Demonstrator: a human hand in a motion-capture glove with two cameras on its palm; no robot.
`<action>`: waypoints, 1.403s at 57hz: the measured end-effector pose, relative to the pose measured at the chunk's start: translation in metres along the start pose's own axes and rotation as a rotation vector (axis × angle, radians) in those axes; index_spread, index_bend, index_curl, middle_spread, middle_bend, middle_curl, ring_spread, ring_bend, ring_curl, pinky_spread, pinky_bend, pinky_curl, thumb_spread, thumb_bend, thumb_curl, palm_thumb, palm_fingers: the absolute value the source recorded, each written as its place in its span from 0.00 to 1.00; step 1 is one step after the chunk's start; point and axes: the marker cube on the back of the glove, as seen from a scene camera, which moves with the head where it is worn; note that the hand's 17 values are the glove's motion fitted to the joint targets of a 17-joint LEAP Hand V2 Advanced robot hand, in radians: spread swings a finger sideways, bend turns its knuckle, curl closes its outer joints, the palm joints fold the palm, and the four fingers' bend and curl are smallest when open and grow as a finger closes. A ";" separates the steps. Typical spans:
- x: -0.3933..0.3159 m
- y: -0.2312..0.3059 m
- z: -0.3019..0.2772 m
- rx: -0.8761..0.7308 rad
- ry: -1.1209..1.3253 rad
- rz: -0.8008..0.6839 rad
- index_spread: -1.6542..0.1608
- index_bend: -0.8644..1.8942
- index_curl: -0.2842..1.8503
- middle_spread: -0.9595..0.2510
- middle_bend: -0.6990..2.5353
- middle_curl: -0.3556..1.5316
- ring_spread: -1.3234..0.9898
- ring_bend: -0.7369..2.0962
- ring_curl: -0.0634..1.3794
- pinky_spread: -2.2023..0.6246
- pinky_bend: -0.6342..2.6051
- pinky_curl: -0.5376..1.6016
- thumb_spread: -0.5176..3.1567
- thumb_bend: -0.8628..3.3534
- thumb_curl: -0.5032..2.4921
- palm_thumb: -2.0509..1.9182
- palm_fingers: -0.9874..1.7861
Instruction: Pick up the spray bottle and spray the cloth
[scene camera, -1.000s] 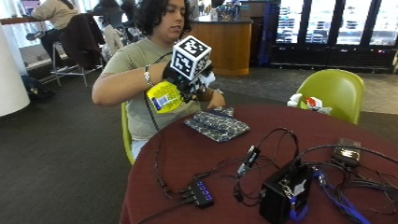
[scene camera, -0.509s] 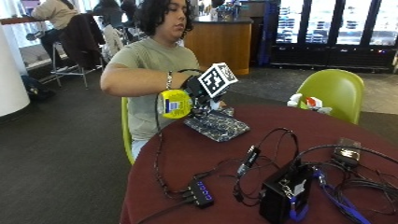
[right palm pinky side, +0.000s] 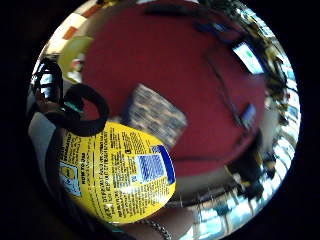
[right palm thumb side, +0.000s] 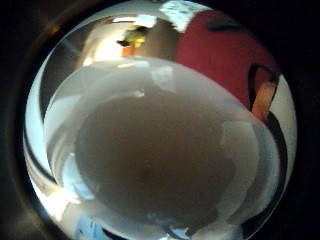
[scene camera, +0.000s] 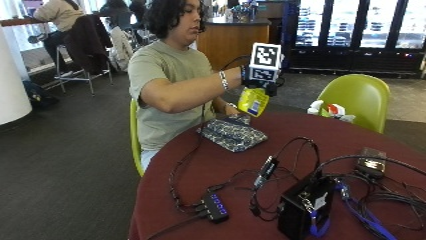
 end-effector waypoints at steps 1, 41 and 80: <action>-0.005 -0.006 0.005 0.004 -0.047 -0.031 0.77 0.38 0.39 0.64 0.37 0.45 0.50 0.44 0.34 0.71 0.31 0.43 0.29 0.20 0.39 0.73 0.83; -0.019 -0.116 0.137 0.260 -0.507 -0.208 0.76 0.38 0.38 0.66 0.35 0.45 0.48 0.43 0.34 0.67 0.32 0.43 0.30 0.19 0.39 0.74 0.82; 0.043 0.036 0.031 -0.003 0.684 -0.094 0.67 0.36 0.24 0.74 0.28 0.38 0.52 0.38 0.27 0.85 0.32 0.42 0.39 0.19 0.29 0.62 0.43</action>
